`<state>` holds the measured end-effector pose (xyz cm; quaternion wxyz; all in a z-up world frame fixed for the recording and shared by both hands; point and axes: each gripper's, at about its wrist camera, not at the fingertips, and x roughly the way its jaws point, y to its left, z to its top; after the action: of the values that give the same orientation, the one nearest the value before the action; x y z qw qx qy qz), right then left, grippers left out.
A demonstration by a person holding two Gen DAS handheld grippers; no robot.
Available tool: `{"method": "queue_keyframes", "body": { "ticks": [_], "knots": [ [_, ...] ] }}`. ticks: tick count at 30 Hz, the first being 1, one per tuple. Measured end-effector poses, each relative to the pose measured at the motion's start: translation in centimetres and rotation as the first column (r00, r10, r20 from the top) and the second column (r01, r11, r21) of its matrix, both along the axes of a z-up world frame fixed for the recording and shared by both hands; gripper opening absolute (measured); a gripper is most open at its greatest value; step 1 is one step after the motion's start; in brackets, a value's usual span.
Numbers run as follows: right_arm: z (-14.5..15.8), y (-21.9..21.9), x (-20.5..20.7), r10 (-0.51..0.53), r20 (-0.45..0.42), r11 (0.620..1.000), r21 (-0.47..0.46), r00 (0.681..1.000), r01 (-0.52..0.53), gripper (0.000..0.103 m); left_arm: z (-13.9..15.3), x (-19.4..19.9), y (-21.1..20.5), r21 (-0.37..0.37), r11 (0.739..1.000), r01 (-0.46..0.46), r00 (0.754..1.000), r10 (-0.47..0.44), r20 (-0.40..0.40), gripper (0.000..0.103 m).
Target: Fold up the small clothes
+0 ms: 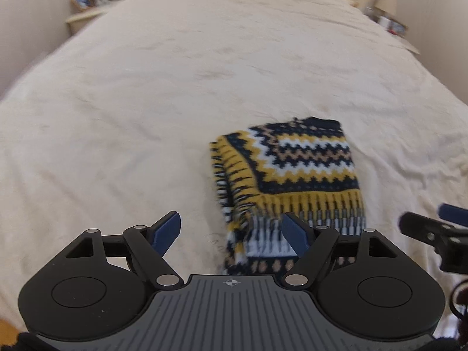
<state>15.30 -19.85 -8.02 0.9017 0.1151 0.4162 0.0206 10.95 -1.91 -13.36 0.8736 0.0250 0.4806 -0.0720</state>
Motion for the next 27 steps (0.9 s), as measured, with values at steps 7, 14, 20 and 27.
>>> {"method": "queue_keyframes", "body": {
  "ticks": [7,14,20,27],
  "knots": [
    [1.0,0.2,-3.2,-0.004,0.014,1.0,0.022,1.0,0.004,0.102,1.5,-3.2,-1.4,0.204,0.978,-0.055,0.998,0.05,0.03,0.076],
    [1.4,1.2,-5.3,0.041,-0.001,0.999,0.011,0.999,-0.041,0.102,1.8,-6.1,-2.0,0.166,0.986,-0.024,1.0,0.022,0.013,0.076],
    [2.1,1.7,-6.7,0.052,0.01,0.999,-0.017,0.999,-0.052,0.102,1.6,-8.3,-2.6,0.141,0.99,-0.024,1.0,0.025,-0.004,0.076],
    [2.5,1.5,-8.1,0.042,0.003,0.999,-0.029,0.999,-0.042,0.102,1.3,-10.2,-2.8,0.109,0.994,-0.028,0.999,0.031,-0.028,0.076]
  ]
}}
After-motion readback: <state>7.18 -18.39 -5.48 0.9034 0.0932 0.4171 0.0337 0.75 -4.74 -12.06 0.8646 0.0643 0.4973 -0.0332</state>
